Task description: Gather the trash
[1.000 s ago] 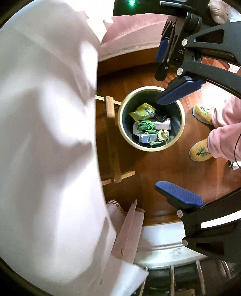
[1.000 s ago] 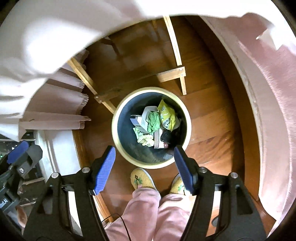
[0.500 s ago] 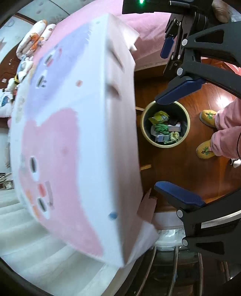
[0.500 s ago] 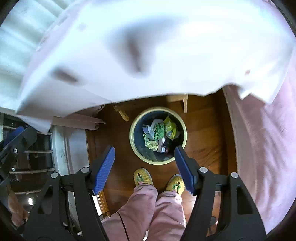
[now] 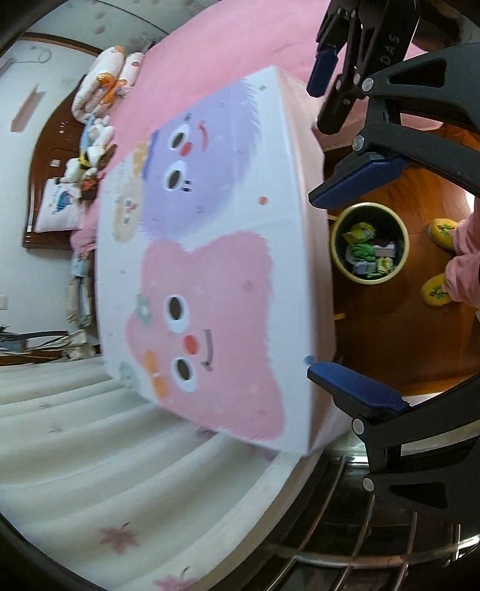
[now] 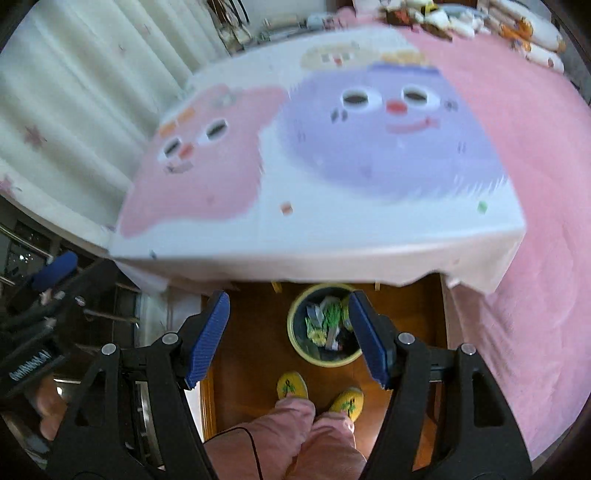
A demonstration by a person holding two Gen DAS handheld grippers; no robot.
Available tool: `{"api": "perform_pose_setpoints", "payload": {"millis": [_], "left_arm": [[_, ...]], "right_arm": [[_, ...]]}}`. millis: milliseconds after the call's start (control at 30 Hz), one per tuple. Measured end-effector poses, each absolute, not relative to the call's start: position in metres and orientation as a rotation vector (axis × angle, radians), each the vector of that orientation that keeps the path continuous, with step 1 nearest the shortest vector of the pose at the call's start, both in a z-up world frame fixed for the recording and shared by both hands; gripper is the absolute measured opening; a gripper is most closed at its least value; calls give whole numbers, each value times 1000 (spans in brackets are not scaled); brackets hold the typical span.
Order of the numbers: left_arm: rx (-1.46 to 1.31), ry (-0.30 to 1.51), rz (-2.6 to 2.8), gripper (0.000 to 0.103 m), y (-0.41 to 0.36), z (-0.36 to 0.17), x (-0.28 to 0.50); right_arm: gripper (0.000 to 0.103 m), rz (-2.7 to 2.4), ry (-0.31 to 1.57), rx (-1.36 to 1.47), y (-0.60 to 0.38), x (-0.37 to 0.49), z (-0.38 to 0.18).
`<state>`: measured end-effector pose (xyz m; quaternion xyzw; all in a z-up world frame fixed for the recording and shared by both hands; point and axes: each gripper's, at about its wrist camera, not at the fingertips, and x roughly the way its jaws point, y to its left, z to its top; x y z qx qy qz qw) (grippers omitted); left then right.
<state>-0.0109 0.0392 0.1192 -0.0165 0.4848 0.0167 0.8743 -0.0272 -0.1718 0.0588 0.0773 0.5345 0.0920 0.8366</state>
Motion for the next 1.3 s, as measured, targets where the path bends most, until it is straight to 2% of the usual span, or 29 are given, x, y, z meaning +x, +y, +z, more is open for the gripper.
{"api": "perform_pose_setpoints", "payload": {"millis": [167, 433, 1300], "left_arm": [[-26, 950, 45, 86, 34, 156, -13], [-19, 903, 62, 86, 30, 179, -12], [-19, 917, 57, 86, 25, 179, 10]], "right_arm": [[64, 166, 1041, 155, -170, -29, 106], [64, 141, 960, 121, -165, -35, 136], [64, 122, 915, 93, -168, -23, 132]]}}
